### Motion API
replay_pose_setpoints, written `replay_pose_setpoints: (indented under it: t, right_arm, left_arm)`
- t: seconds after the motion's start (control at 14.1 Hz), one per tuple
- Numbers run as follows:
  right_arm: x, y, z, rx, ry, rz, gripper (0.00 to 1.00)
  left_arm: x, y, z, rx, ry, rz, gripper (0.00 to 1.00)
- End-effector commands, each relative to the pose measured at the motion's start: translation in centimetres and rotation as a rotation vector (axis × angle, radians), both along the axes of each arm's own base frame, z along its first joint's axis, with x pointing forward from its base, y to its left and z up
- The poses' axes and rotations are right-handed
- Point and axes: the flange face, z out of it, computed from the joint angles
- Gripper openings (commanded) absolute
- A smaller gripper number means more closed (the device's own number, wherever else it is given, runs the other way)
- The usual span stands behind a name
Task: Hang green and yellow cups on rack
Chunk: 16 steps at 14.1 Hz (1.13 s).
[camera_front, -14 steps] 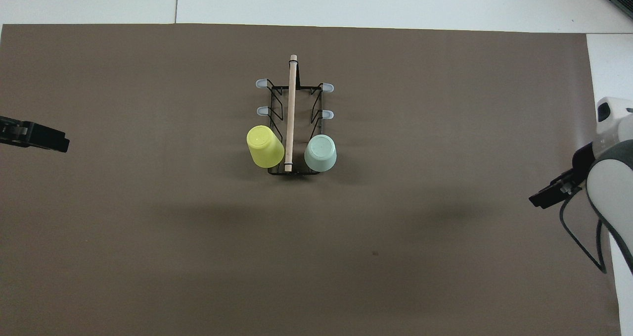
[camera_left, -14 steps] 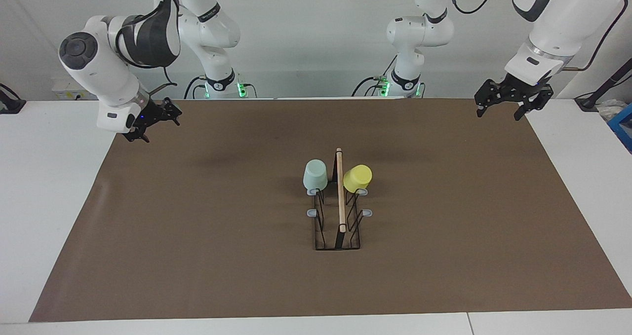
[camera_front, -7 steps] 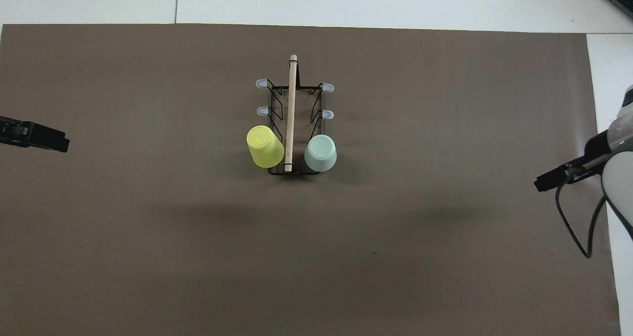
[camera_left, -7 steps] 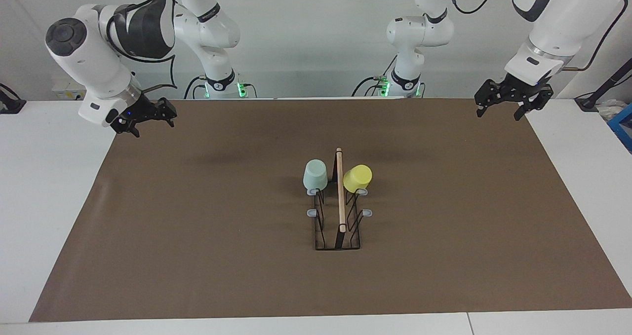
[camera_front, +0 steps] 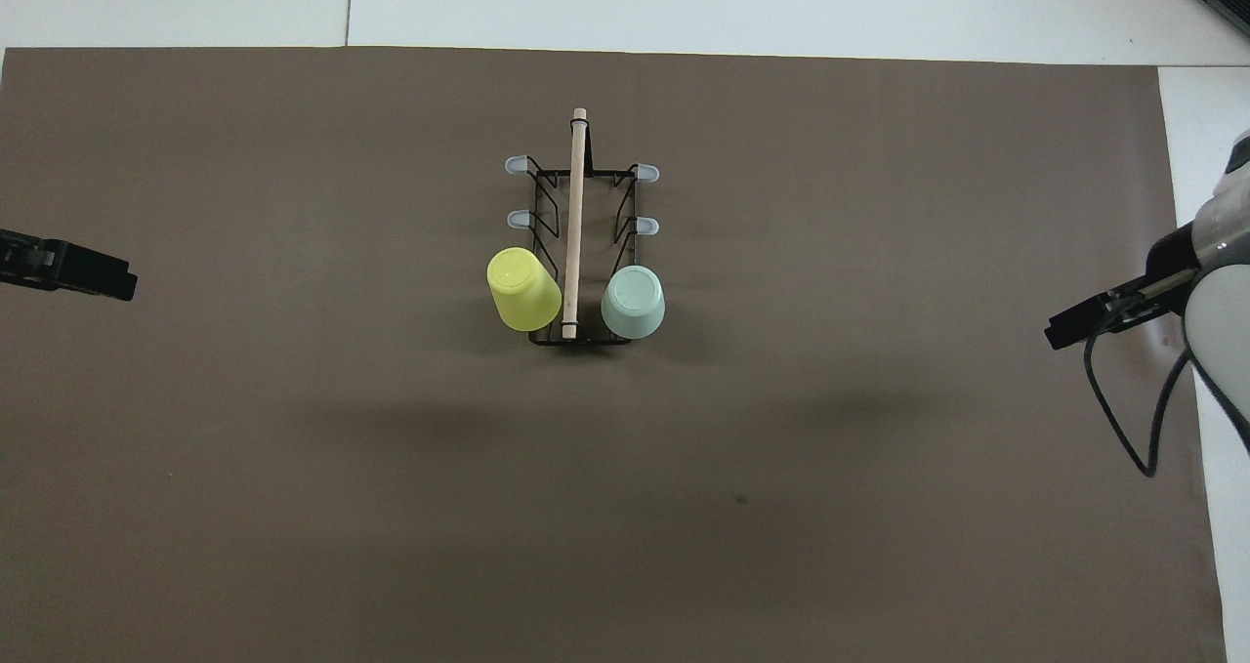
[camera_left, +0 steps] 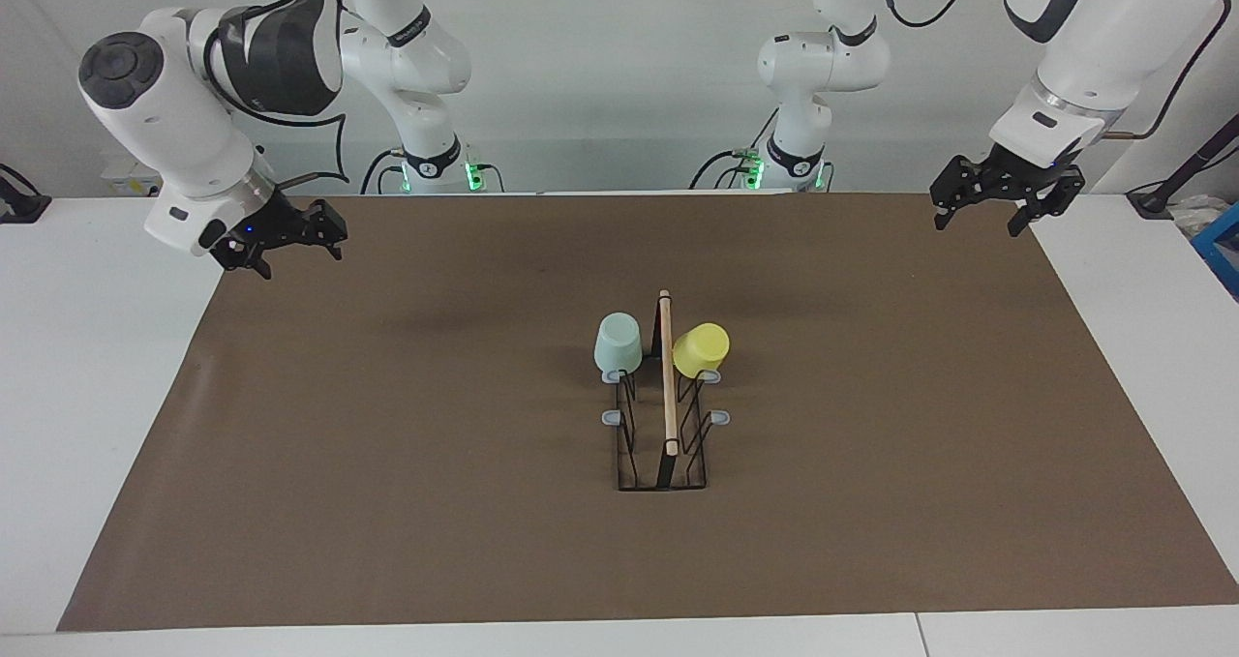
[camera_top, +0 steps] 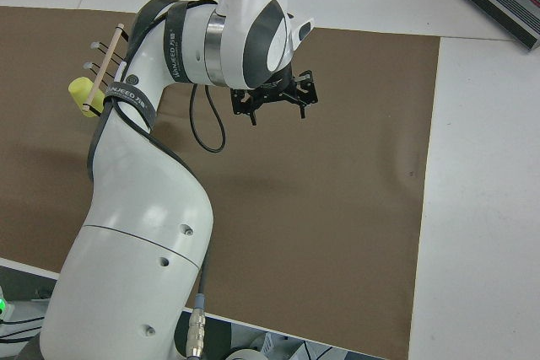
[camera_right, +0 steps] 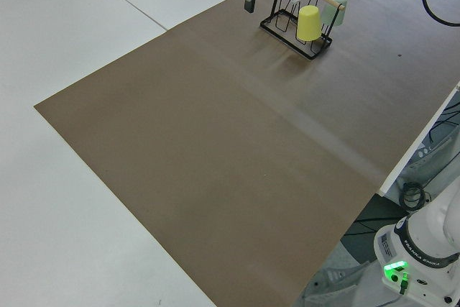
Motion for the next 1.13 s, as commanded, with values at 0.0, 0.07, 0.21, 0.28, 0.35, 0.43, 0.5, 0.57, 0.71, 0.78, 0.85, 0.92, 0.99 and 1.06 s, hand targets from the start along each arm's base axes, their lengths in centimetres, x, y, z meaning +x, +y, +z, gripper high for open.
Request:
replay_pose_setpoints:
  t: [0.0, 0.07, 0.21, 0.28, 0.35, 0.43, 0.5, 0.57, 0.71, 0.78, 0.85, 0.92, 0.99, 1.06]
  right_arm:
    - [-0.23, 2.52, 2.12, -0.020, 0.024, -0.024, 1.00]
    - [-0.35, 2.72, 2.48, -0.021, 0.027, -0.031, 1.00]
    - [-0.81, 2.76, 2.89, -0.016, 0.035, -0.036, 1.00]
    - [-0.88, 2.64, 2.71, -0.013, 0.038, -0.037, 1.00]
    - [-0.88, 2.57, 2.61, -0.006, 0.036, -0.042, 1.00]
    - [-0.84, 2.56, 2.63, 0.000, 0.033, -0.046, 1.00]
    - [-0.81, 2.73, 2.71, 0.000, 0.030, -0.043, 1.00]
    - [-0.81, 3.07, 2.71, -0.001, 0.030, -0.041, 1.00]
    - [-0.73, 2.51, 2.74, -0.003, 0.024, -0.057, 1.00]
    - [-0.51, 2.51, 2.75, -0.003, 0.010, -0.057, 1.00]
    - [-0.42, 2.59, 2.76, -0.002, 0.007, -0.055, 1.00]
    - [-0.41, 2.59, 2.83, -0.002, 0.005, -0.057, 1.00]
    - [-0.41, 2.59, 2.83, -0.002, 0.005, -0.057, 1.00]
    - [-0.38, 2.51, 2.91, -0.002, 0.002, -0.058, 1.00]
  left_arm:
    - [-0.56, 0.08, -0.08, -0.015, 0.009, -0.011, 1.00]
    - [-0.55, 0.08, 0.00, -0.015, 0.007, -0.011, 1.00]
    - [-0.56, 0.06, -0.08, -0.016, 0.009, -0.011, 1.00]
    - [-0.56, 0.08, -0.08, -0.015, 0.009, -0.011, 1.00]
    - [-0.55, 0.08, 0.00, -0.015, 0.007, -0.011, 1.00]
    - [-0.55, 0.08, 0.00, -0.015, 0.007, -0.011, 1.00]
    - [-0.56, 0.08, -0.08, -0.015, 0.009, -0.011, 1.00]
    - [-0.55, 0.08, 0.00, -0.015, 0.007, -0.011, 1.00]
    - [-0.56, 0.08, -0.08, -0.015, 0.009, -0.011, 1.00]
    - [-0.55, 0.08, 0.00, -0.015, 0.007, -0.011, 1.00]
    - [-0.55, 0.08, 0.00, -0.015, 0.007, -0.011, 1.00]
    - [-0.56, 0.06, -0.08, -0.016, 0.009, -0.011, 1.00]
    - [-0.56, 0.08, -0.08, -0.015, 0.009, -0.011, 1.00]
    - [-0.56, 0.08, -0.08, -0.015, 0.009, -0.011, 1.00]
